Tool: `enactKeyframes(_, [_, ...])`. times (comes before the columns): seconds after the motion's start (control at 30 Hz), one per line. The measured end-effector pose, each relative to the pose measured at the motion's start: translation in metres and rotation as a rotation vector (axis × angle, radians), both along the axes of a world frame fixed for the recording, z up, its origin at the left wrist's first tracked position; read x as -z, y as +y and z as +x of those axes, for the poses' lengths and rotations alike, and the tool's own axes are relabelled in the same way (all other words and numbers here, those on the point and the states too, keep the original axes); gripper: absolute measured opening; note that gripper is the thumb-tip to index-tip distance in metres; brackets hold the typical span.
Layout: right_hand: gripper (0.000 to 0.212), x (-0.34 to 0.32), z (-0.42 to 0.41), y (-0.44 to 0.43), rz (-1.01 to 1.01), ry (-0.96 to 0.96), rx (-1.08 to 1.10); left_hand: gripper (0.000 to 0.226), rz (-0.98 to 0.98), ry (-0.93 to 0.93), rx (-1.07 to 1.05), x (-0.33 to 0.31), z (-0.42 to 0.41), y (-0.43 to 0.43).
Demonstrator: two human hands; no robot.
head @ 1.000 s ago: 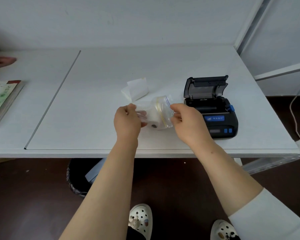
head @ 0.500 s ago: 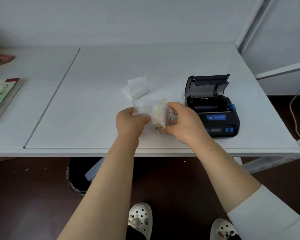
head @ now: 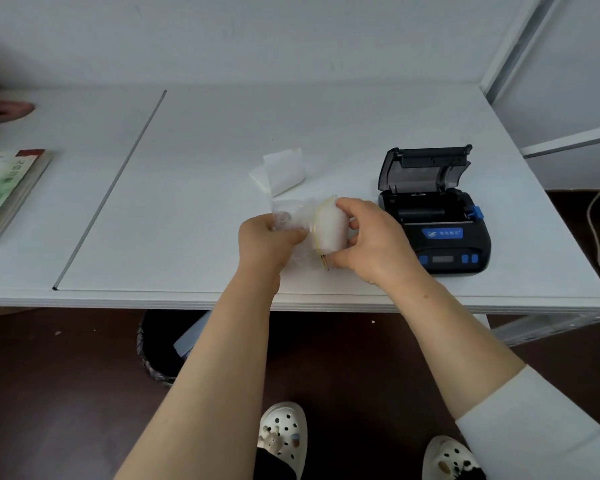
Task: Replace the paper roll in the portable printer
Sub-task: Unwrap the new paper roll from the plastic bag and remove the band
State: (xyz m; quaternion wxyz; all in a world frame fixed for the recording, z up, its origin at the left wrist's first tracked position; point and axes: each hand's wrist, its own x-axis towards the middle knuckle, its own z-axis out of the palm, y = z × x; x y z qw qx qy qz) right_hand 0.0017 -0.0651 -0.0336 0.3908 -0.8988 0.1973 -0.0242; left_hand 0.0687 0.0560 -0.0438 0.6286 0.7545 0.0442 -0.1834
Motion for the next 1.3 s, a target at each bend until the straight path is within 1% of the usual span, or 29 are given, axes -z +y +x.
enactKeyframes(0.13, [0.08,-0.006,-0.001,-0.003,-0.072,-0.137,0.061,0.016,0.007,-0.04,-0.073,0.003,0.003,0.002])
enactKeyframes(0.23, [0.079,-0.012,-0.003,-0.01,-0.08,-0.223,0.132,0.038,0.047,-0.072,-0.113,0.004,0.004,0.002])
enactKeyframes(0.3, [0.079,-0.016,-0.006,-0.015,-0.057,-0.267,0.167,0.054,0.08,-0.085,-0.101,0.004,0.004,0.001])
enactKeyframes(0.37, [0.08,-0.019,-0.008,-0.017,-0.024,-0.296,0.193,0.079,0.182,-0.1,-0.075,0.004,0.002,-0.003])
enactKeyframes(0.4, [0.08,-0.02,-0.008,-0.018,-0.001,-0.31,0.204,0.085,0.27,-0.144,-0.077,0.003,-0.001,-0.005])
enactKeyframes(0.43, [0.08,-0.021,-0.009,-0.019,0.027,-0.322,0.215,0.084,0.362,-0.228,-0.101,-0.001,-0.005,-0.006])
enactKeyframes(0.47, [0.08,-0.022,-0.009,-0.019,0.058,-0.331,0.223,0.076,0.434,-0.351,-0.135,-0.003,-0.01,-0.007])
enactKeyframes(0.5, [0.08,-0.023,-0.01,-0.019,0.089,-0.337,0.227,0.064,0.465,-0.496,-0.155,-0.006,-0.015,-0.008])
enactKeyframes(0.53, [0.08,-0.025,-0.011,-0.018,0.123,-0.341,0.23,0.052,0.453,-0.614,-0.139,-0.007,-0.018,-0.009])
enactKeyframes(0.57, [0.079,-0.026,-0.012,-0.018,0.156,-0.344,0.236,0.042,0.433,-0.673,-0.074,-0.007,-0.021,-0.01])
enactKeyframes(0.6, [0.079,-0.027,-0.012,-0.018,0.189,-0.345,0.243,0.038,0.414,-0.67,0.017,-0.006,-0.023,-0.013])
enactKeyframes(0.63, [0.079,-0.027,-0.013,-0.018,0.219,-0.343,0.252,0.038,0.412,-0.612,0.121,-0.004,-0.024,-0.015])
enactKeyframes(0.7, [0.079,-0.029,-0.016,-0.02,0.273,-0.339,0.267,0.046,0.427,-0.448,0.303,0.0,-0.027,-0.019])
enactKeyframes(0.77, [0.078,-0.031,-0.019,-0.023,0.319,-0.334,0.277,0.053,0.405,-0.358,0.378,0.001,-0.029,-0.021])
enactKeyframes(0.8, [0.078,-0.033,-0.021,-0.025,0.347,-0.328,0.283,0.056,0.373,-0.355,0.365,-0.002,-0.03,-0.022])
enactKeyframes(0.87, [0.078,-0.037,-0.024,-0.029,0.453,-0.3,0.31,0.06,0.279,-0.399,0.266,-0.015,-0.033,-0.024])
enactKeyframes(0.93, [0.073,-0.041,-0.028,-0.034,0.634,-0.256,0.353,0.063,0.104,-0.383,0.208,-0.03,-0.039,-0.027])
enactKeyframes(1.0, [0.062,-0.046,-0.032,-0.037,0.774,-0.198,0.373,0.074,-0.107,-0.306,0.256,-0.041,-0.046,-0.028])
enactKeyframes(1.03, [0.056,-0.048,-0.035,-0.039,0.811,-0.168,0.365,0.079,-0.178,-0.269,0.305,-0.044,-0.049,-0.028])
enactKeyframes(1.13, [0.038,-0.051,-0.04,-0.041,0.864,-0.103,0.333,0.082,-0.269,-0.203,0.427,-0.047,-0.054,-0.029])
enactKeyframes(1.17, [0.037,-0.053,-0.042,-0.042,0.869,-0.09,0.331,0.08,-0.276,-0.186,0.425,-0.046,-0.055,-0.03])
enactKeyframes(1.2, [0.041,-0.053,-0.043,-0.043,0.863,-0.078,0.33,0.075,-0.284,-0.166,0.405,-0.046,-0.055,-0.032])
enactKeyframes(1.3, [0.061,-0.056,-0.045,-0.047,0.808,-0.031,0.314,0.055,-0.342,-0.087,0.329,-0.045,-0.054,-0.036])
